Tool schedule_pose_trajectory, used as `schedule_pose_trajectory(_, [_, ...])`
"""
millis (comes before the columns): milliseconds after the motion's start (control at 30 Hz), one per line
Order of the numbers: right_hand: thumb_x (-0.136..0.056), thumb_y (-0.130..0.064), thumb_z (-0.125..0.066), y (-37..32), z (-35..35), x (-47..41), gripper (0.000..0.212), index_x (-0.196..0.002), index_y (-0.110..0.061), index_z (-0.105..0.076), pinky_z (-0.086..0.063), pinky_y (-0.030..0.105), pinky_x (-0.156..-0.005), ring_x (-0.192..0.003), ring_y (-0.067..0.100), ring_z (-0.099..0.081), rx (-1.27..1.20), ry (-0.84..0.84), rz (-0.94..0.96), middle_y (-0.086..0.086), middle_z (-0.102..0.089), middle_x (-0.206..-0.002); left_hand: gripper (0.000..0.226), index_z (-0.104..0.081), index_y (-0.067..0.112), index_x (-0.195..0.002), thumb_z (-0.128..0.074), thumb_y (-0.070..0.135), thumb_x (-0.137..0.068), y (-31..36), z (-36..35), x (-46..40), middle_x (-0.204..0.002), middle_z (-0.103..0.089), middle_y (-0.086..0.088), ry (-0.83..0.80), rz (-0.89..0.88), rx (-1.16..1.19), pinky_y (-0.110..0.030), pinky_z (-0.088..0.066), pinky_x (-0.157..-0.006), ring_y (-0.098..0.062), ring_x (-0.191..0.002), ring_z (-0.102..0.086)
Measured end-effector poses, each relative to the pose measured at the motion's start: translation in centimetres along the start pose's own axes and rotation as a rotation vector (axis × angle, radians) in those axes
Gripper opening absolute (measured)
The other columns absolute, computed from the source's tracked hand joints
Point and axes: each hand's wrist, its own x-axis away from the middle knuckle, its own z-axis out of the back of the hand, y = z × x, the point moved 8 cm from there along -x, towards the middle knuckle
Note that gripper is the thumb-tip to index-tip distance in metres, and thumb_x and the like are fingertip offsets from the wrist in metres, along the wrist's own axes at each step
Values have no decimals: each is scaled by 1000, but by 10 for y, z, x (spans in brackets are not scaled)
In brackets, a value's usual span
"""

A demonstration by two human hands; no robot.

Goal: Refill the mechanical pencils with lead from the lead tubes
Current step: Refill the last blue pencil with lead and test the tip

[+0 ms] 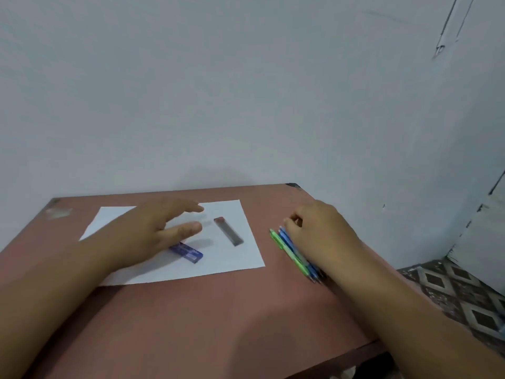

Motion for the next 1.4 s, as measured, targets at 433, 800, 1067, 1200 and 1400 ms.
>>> schedule_pose_trajectory(433, [-102, -22, -47, -180, -65, -41, 27, -109, -28, -72, -54, 39, -88, -105, 22, -62, -32, -223, 476, -6, -64, -117, 35, -66, 30, -109, -36, 46, -106, -96, 27, 2, -109, -68, 11, 108, 316, -28, -38, -46, -97, -14, -103, -60])
schedule_pose_trajectory(800, [-104, -26, -49, -214, -123, -61, 30, -122, -40, -68, -54, 43, -89, -117, 21, -53, 23, -282, 613, -11, -67, -119, 30, -68, 34, -97, -41, 46, -104, -113, 25, 3, -94, -70, 16, 206, 324, 138, -40, -52, -92, -7, -91, -63])
schedule_pose_trajectory(1067, [-101, -35, -59, -192, -120, -68, 12, -100, -44, -67, -54, 35, -77, -78, 14, -58, -136, -317, 512, -7, -47, -99, 38, -59, 30, -80, -41, 56, -101, -94, 23, 0, -78, -63, 8, 221, 296, 53, -38, -52, -76, -12, -76, -59])
schedule_pose_trajectory(1200, [-103, -27, -56, -182, -108, -67, 12, -100, -32, -66, -43, 23, -71, -85, 2, -49, -192, -307, 535, -11, -52, -90, 35, -57, 47, -76, -38, 71, -92, -84, 22, 0, -74, -58, 20, 230, 258, 79, -31, -41, -68, -2, -73, -54])
schedule_pose_trajectory(1400, [-103, -23, -55, -166, -91, -79, 13, -95, -27, -65, -45, 31, -79, -92, 13, -56, -362, -284, 424, -10, -62, -98, 35, -69, 46, -94, -50, 73, -83, -63, 30, 2, -98, -66, 29, 276, 144, 132, -29, -47, -84, 5, -99, -57])
